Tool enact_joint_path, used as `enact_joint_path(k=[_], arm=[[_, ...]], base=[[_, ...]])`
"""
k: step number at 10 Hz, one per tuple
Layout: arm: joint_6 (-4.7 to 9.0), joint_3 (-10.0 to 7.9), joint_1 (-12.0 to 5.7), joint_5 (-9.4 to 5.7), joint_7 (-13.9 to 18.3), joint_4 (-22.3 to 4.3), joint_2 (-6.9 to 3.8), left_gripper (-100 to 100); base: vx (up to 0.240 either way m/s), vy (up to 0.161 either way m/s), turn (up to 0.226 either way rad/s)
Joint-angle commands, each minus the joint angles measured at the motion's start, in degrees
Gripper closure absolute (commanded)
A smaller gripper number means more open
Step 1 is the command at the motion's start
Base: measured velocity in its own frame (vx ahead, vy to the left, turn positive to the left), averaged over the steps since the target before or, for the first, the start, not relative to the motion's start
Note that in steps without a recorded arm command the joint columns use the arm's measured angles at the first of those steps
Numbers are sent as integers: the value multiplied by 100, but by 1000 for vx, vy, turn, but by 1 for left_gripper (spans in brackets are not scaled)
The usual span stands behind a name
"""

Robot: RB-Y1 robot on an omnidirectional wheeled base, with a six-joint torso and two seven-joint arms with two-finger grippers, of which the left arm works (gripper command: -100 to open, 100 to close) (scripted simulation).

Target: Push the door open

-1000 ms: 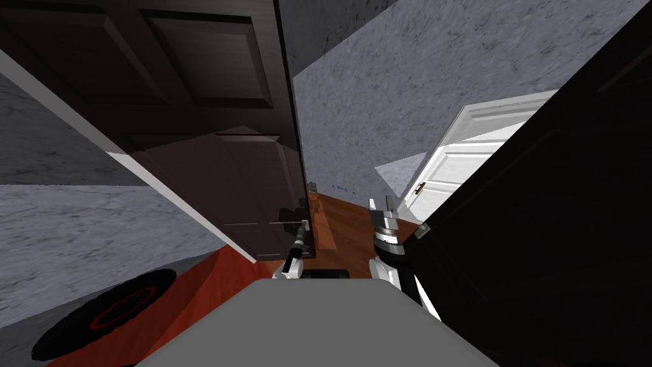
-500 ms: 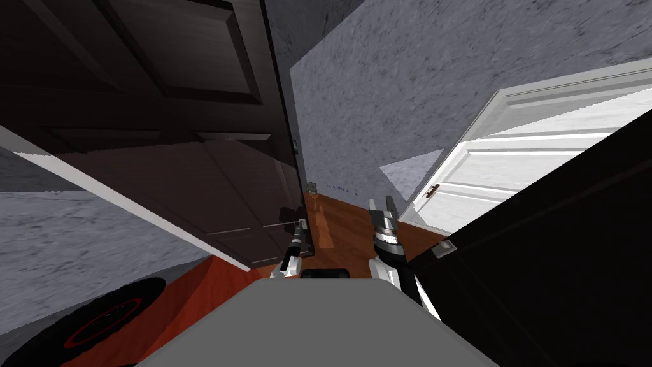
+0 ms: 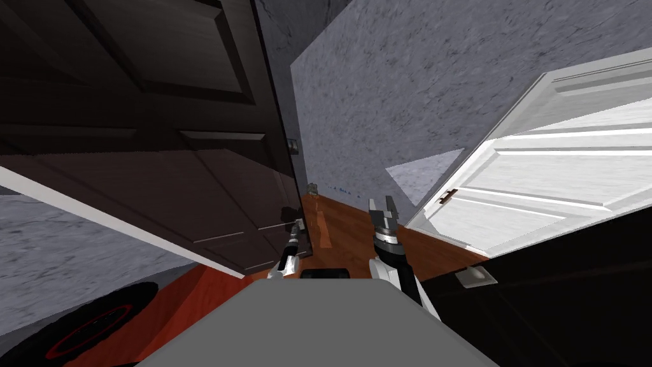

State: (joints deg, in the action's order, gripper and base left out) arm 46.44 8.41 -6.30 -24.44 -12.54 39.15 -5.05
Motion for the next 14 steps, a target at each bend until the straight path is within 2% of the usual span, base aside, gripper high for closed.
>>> enact_joint_path(k=[1, 9, 14], arm=[[34, -181, -14, -81, -38, -15, -77, 100], [51, -738, -73, -354, -172, -106, -90, 100], [59, -990, -100, -477, -232, -147, -68, 100]], base=[[190, -68, 58], [195, -72, 76], [179, -60, 62]])
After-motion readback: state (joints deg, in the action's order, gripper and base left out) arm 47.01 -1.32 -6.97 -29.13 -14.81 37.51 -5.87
